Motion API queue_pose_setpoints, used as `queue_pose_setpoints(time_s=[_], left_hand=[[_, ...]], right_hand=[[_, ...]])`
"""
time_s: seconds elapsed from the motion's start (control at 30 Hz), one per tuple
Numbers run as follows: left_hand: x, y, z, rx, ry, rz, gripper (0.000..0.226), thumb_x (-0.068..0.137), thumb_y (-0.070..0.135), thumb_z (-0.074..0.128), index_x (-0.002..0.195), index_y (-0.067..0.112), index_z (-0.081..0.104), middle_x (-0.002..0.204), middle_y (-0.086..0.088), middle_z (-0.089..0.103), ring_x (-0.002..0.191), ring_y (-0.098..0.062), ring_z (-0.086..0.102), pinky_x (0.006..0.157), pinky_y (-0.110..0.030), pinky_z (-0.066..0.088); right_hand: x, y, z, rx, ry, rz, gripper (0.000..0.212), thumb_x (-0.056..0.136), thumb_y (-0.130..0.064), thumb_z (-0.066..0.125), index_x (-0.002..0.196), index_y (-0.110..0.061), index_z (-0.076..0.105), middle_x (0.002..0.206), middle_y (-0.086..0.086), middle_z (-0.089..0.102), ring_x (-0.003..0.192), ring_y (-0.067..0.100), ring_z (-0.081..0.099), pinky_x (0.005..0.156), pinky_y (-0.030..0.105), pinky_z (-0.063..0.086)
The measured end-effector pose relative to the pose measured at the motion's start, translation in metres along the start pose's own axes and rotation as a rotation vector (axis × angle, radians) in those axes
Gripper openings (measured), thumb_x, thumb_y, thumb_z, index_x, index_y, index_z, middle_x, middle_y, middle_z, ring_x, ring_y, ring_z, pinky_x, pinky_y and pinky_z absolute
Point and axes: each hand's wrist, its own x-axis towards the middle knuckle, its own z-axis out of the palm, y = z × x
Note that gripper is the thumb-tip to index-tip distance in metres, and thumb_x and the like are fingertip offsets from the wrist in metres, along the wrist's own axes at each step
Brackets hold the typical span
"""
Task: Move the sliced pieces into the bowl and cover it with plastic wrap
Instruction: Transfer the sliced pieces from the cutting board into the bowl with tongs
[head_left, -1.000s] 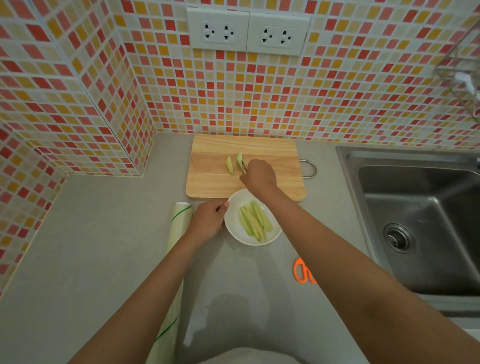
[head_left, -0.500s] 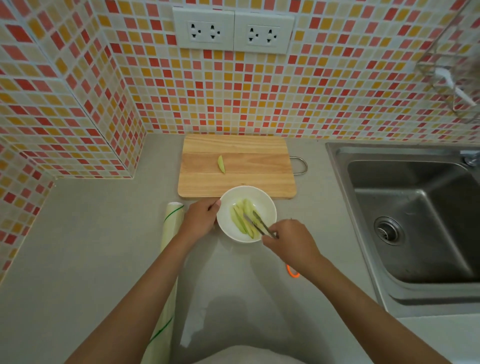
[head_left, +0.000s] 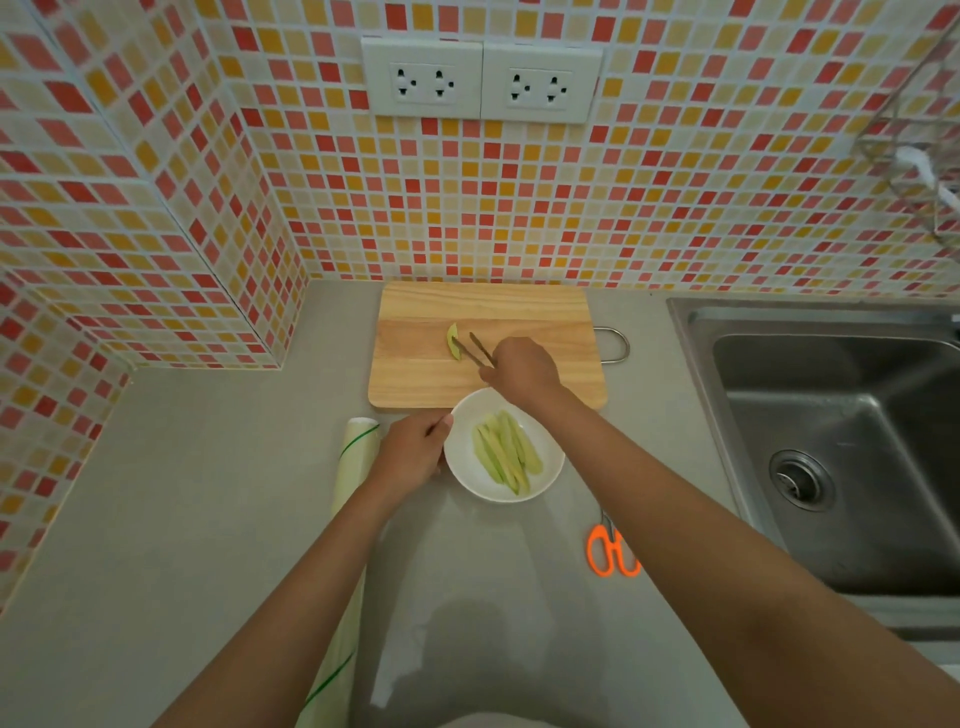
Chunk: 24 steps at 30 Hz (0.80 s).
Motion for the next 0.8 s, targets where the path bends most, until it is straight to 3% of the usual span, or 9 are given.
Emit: queue_pose_setpoints(time_s=[0.1, 0.33, 0.8], left_hand=[[0.000, 0.000, 0.001, -0.020, 0.006, -0.005, 0.034, 0.100, 0.025, 0.043, 0.082, 0.010, 0.067, 0.059, 0.002, 0.060, 0.052, -0.018, 0.057, 0.064, -0.035, 0.050], [0.000, 0.000, 0.001, 0.003, 0.003, -0.015, 0.037, 0.100, 0.028, 0.041, 0.083, 0.005, 0.065, 0.061, -0.002, 0.061, 0.054, -0.021, 0.058, 0.069, -0.040, 0.053], [-0.001, 0.000, 0.001, 0.003, 0.011, -0.034, 0.034, 0.100, 0.027, 0.041, 0.087, 0.009, 0.067, 0.063, 0.000, 0.061, 0.052, -0.016, 0.056, 0.063, -0.031, 0.046]], right_hand=[[0.007, -0.003, 0.000, -0.007, -0.014, -0.014, 0.023, 0.085, -0.026, 0.061, 0.070, -0.010, 0.054, 0.057, -0.001, 0.040, 0.068, 0.026, 0.051, 0.056, 0.030, 0.035], [0.009, -0.009, 0.005, 0.011, 0.022, -0.004, 0.041, 0.085, -0.024, 0.059, 0.053, -0.017, 0.034, 0.056, -0.002, 0.037, 0.066, 0.025, 0.048, 0.046, 0.027, 0.025], [0.005, -0.011, -0.001, -0.002, 0.010, -0.010, 0.037, 0.083, -0.010, 0.055, 0.052, -0.013, 0.036, 0.055, 0.000, 0.037, 0.065, 0.027, 0.047, 0.043, 0.027, 0.021]])
